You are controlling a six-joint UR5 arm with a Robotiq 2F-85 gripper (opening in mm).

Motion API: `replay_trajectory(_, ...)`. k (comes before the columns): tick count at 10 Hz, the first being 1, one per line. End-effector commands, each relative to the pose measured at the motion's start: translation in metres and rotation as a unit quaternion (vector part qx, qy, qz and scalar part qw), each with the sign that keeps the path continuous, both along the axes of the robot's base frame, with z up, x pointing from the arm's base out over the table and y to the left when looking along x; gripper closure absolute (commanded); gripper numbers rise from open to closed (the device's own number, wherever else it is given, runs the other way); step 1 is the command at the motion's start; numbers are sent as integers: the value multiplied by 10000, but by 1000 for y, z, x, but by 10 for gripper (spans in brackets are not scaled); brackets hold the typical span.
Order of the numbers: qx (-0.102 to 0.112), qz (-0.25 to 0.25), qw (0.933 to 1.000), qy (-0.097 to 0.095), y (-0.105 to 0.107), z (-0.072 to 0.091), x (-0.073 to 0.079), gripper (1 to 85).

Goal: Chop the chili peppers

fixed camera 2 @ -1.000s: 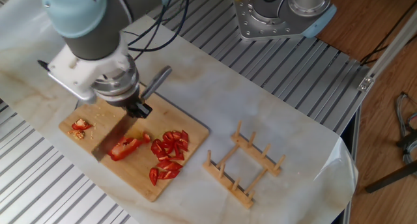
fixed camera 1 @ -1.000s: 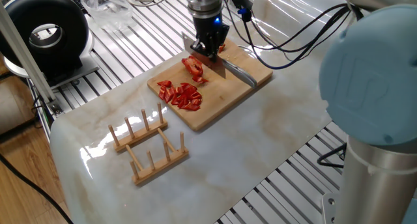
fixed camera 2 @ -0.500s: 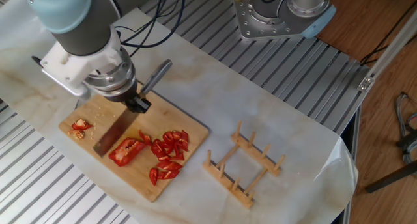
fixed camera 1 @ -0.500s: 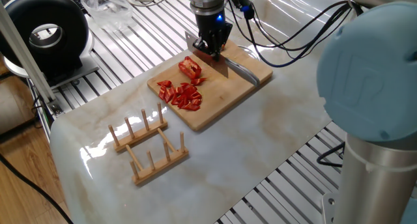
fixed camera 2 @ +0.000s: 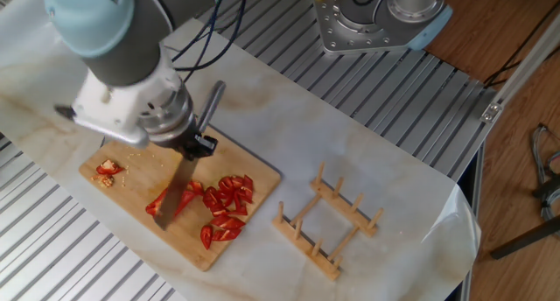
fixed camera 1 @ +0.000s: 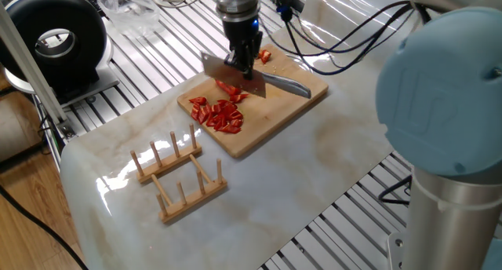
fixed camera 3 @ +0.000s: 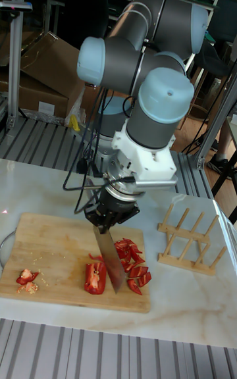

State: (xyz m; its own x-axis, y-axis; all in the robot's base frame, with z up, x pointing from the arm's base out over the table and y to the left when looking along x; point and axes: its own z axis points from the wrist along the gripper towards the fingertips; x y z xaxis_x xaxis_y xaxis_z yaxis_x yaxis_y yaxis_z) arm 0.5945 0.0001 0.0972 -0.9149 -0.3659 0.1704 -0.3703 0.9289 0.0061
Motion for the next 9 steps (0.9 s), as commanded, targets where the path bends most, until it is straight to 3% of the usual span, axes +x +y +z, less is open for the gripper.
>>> replay_trajectory(1, -105, 407, 9990, 121, -5, -8, 4, 843)
replay_trajectory(2, -342, 121, 9993, -70, -15, -5, 9, 843)
replay_trajectory(3, -381, -37, 9992, -87, -18, -4, 7, 843)
replay_trajectory(4, -358, -193, 9991, -133, -23, -7, 8, 843)
replay_trajectory(5, -156, -689, 9972, -263, -18, -13, 13, 843)
replay_trajectory(7, -202, -1594, 9865, -329, -31, -14, 13, 843)
replay_trajectory(9, -407, -2316, 9715, -287, -41, -10, 7, 843)
